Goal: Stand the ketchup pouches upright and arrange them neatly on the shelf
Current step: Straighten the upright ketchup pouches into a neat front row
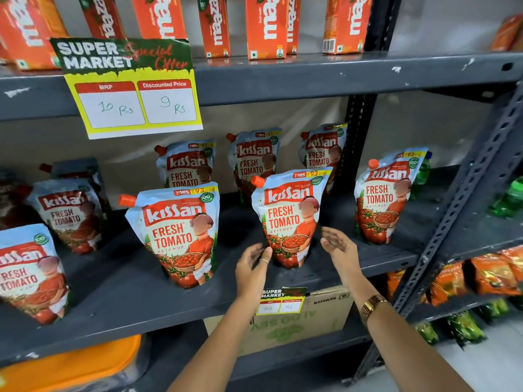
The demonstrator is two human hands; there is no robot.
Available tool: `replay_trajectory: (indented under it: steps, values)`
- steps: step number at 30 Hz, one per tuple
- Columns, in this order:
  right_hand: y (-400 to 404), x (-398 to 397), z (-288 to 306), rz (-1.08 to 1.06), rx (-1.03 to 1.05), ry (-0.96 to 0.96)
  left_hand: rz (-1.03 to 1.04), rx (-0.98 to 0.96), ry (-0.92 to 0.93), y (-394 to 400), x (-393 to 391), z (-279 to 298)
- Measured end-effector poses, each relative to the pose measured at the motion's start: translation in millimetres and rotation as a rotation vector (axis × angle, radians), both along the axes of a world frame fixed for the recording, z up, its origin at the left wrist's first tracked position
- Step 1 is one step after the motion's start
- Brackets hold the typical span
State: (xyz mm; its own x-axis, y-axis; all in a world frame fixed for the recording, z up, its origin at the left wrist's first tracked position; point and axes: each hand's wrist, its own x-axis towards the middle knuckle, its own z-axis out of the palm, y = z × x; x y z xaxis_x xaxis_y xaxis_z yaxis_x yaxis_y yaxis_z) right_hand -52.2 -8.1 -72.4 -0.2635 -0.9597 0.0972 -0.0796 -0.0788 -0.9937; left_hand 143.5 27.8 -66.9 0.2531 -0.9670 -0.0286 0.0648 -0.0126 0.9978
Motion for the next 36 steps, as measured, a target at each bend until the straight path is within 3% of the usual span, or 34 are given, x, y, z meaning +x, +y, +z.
replay_trajectory:
  steps: [2, 6, 11, 17, 23, 31, 36]
  values:
    - [1.2, 3.3, 1.3, -0.047, -0.004, 0.078, 0.017, -0.032, -0.072, 5.3, -0.1, 1.0]
    - [12.3, 0.4, -7.0, -0.345, -0.123, 0.299, 0.027, -0.236, -0.370, 14.6, -2.2, 5.5]
    - [19.2, -30.8, -6.9, -0.494, -0.238, 0.449, -0.034, -0.346, -0.376, 11.4, -30.5, 29.3]
    - [0.5, -86.1, 0.3, -0.558, -0.198, 0.394, -0.002, -0.409, -0.416, -4.1, -101.9, 41.0]
    - [-15.7, -128.7, -2.7, -0.365, -0.034, 0.363, -0.036, -0.341, -0.478, -26.0, -166.0, 35.8]
    - [-25.2, -149.8, 2.0, -0.084, 0.027, 0.339, -0.126, -0.033, -0.450, -56.1, -208.9, 20.0]
    - [-26.5, -154.4, 0.2, -0.026, 0.042, 0.317, -0.174, -0.006, -0.468, -69.1, -221.4, 19.4]
